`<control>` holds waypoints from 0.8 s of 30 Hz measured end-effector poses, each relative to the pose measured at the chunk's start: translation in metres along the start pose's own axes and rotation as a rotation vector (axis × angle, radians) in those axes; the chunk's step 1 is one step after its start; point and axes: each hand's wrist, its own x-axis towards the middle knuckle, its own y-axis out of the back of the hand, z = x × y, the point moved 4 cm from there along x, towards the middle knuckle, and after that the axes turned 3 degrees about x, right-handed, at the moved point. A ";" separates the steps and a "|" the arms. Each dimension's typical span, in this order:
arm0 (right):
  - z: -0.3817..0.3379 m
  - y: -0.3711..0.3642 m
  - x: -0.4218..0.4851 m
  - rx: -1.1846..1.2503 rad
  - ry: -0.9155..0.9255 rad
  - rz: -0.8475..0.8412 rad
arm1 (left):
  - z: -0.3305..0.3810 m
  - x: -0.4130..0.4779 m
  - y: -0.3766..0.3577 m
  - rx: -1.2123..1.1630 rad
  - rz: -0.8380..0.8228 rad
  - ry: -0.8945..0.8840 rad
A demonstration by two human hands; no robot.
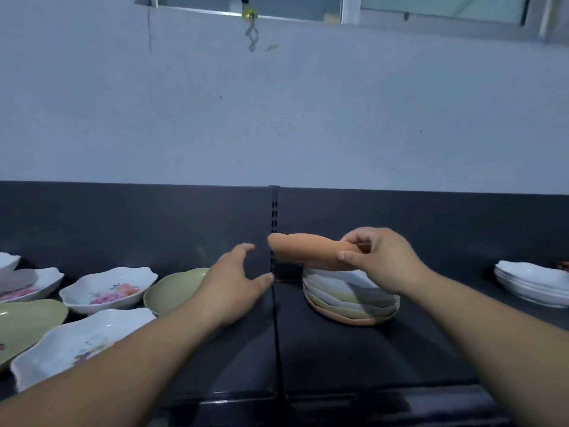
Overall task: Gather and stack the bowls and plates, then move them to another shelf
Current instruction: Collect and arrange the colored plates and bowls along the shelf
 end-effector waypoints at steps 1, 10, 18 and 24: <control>0.007 0.005 -0.001 -0.006 -0.004 -0.005 | 0.004 0.001 -0.008 -0.003 -0.009 0.000; 0.064 0.002 -0.011 0.034 -0.063 -0.076 | 0.026 0.005 -0.058 -0.003 -0.041 0.032; 0.077 0.002 -0.004 -0.057 -0.067 -0.137 | 0.032 -0.004 -0.072 0.047 -0.016 0.060; 0.077 0.002 -0.002 -0.117 -0.058 -0.193 | 0.033 -0.012 -0.071 0.053 0.016 0.089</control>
